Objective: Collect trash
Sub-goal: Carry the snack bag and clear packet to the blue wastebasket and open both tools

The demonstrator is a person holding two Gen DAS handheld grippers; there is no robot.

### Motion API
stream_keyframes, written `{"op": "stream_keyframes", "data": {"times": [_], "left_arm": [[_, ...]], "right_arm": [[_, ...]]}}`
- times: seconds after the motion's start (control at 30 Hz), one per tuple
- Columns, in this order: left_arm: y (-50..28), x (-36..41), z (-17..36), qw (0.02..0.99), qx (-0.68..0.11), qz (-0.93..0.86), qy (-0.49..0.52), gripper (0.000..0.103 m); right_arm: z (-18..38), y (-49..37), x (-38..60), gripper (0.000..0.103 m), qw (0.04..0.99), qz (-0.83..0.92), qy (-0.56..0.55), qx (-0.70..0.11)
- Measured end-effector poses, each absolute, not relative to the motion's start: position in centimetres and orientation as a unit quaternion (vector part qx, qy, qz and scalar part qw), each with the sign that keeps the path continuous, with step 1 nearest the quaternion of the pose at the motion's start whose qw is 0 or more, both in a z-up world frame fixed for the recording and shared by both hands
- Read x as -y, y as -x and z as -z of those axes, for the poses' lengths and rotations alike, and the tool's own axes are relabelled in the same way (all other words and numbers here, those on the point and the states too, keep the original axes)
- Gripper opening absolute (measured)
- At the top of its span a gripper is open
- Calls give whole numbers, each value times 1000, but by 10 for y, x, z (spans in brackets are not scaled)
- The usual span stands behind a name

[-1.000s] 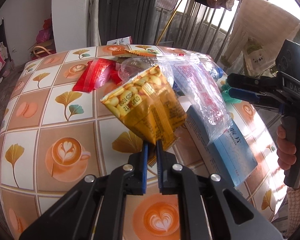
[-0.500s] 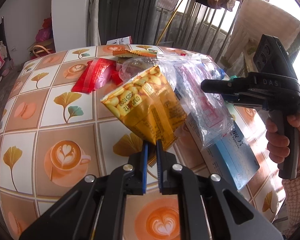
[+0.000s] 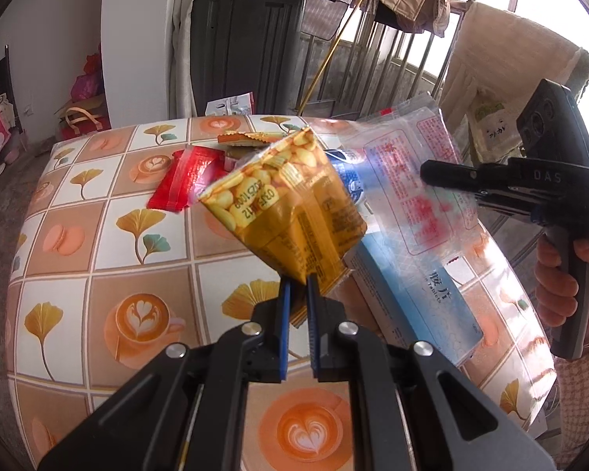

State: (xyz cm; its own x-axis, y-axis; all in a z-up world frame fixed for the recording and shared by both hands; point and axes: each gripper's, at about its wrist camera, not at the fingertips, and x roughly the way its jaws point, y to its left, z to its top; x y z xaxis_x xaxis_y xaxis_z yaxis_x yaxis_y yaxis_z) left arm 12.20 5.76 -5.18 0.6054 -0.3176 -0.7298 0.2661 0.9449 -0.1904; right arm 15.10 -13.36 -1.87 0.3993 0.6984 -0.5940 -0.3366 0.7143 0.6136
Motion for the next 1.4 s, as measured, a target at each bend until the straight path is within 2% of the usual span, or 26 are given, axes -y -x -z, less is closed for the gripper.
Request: {"op": "stream_keyframes", "data": {"times": [0.37,0.57,0.7,0.9,1.17,1.2,1.23,1.27,1.3,1.33,1.37,1.4], "left_arm": [[-118,5,-30,897,-347,271,30,7],[-139,115,-44,831,-376,409,24,7],[-150,207,-30,762,-430,484,18,7],[-138,358,28,670,-507,536,-80,8],[-135,481,99,616,-559,528,-171,9],[-133,490,105,610,-562,531,-175,12],[-131,499,111,603,-566,533,-179,26],[-130,516,126,590,-578,533,-185,35],[-131,526,138,583,-589,526,-191,48],[-131,529,142,582,-593,522,-194,53],[-133,536,151,581,-599,515,-195,55],[-133,539,156,580,-602,513,-193,57]], "right_arm": [[-47,-88,219,2,883,-244,-239,-323],[-58,-34,309,2,931,-51,-254,-259],[-42,-1,365,2,928,96,-258,-249],[18,22,433,2,885,237,-281,-286],[119,45,512,5,805,320,-370,-336],[129,46,520,7,797,323,-382,-339],[139,49,529,10,791,326,-394,-336],[148,50,536,11,786,330,-402,-334],[160,55,545,23,776,336,-413,-338],[171,55,553,31,765,340,-424,-345],[184,56,560,49,751,344,-439,-353],[193,57,562,56,743,347,-448,-357]]}}
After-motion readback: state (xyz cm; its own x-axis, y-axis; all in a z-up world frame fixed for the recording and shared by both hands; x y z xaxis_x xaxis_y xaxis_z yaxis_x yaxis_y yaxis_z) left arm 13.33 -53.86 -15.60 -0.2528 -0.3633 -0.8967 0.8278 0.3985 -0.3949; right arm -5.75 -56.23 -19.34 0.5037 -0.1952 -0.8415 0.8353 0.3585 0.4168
